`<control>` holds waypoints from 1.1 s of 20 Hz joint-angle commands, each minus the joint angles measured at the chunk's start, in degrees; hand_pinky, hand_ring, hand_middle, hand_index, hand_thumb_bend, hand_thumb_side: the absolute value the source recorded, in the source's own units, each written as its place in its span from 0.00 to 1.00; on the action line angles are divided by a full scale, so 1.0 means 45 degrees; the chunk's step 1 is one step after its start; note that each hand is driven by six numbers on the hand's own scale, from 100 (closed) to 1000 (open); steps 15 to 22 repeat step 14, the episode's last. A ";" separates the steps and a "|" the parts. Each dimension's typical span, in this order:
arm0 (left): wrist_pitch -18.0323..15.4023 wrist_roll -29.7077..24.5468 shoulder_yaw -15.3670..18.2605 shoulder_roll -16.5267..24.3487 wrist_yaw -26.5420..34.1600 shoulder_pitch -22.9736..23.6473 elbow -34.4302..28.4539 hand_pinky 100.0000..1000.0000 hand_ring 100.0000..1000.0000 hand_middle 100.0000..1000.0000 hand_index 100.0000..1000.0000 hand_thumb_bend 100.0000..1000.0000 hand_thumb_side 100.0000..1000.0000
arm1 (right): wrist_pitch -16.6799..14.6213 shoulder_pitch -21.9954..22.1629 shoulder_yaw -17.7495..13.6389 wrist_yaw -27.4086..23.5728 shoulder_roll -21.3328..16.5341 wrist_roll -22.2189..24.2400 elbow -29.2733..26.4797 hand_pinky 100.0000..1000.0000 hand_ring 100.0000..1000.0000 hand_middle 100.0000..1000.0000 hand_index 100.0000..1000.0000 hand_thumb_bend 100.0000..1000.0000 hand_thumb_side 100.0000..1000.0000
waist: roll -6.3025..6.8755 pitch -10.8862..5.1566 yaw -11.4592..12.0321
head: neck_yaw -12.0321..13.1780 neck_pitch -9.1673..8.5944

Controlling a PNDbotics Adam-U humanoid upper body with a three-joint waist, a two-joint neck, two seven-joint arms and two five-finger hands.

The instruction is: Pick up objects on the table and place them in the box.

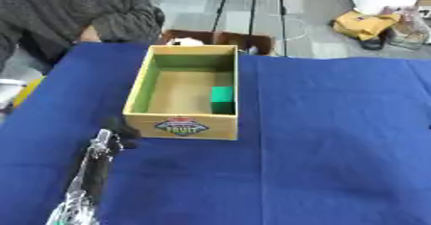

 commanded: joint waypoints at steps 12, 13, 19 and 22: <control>-0.0048 0.0092 0.0153 0.0257 -0.0006 0.0050 -0.0159 0.65 0.66 0.54 0.57 0.32 1.00 | 0.0274 0.0222 -0.0488 0.0126 0.0766 -0.0426 -0.0366 0.55 0.70 0.69 0.78 0.00 0.84 | 0.0155 -0.0230 -0.0110 | -0.0047 0.0148; -0.0048 0.0091 0.0149 0.0254 -0.0003 0.0055 -0.0161 0.65 0.66 0.54 0.57 0.32 1.00 | 0.0279 0.0231 -0.0495 0.0145 0.0788 -0.0445 -0.0368 0.54 0.70 0.69 0.78 0.00 0.84 | 0.0166 -0.0231 -0.0121 | -0.0057 0.0173; -0.0048 0.0084 0.0140 0.0246 -0.0002 0.0062 -0.0159 0.65 0.66 0.54 0.57 0.32 1.00 | 0.0282 0.0243 -0.0503 0.0165 0.0813 -0.0460 -0.0373 0.54 0.70 0.69 0.77 0.00 0.84 | 0.0176 -0.0233 -0.0133 | -0.0065 0.0197; -0.0048 0.0084 0.0140 0.0246 -0.0002 0.0062 -0.0159 0.65 0.66 0.54 0.57 0.32 1.00 | 0.0282 0.0243 -0.0503 0.0165 0.0813 -0.0460 -0.0373 0.54 0.70 0.69 0.77 0.00 0.84 | 0.0176 -0.0233 -0.0133 | -0.0065 0.0197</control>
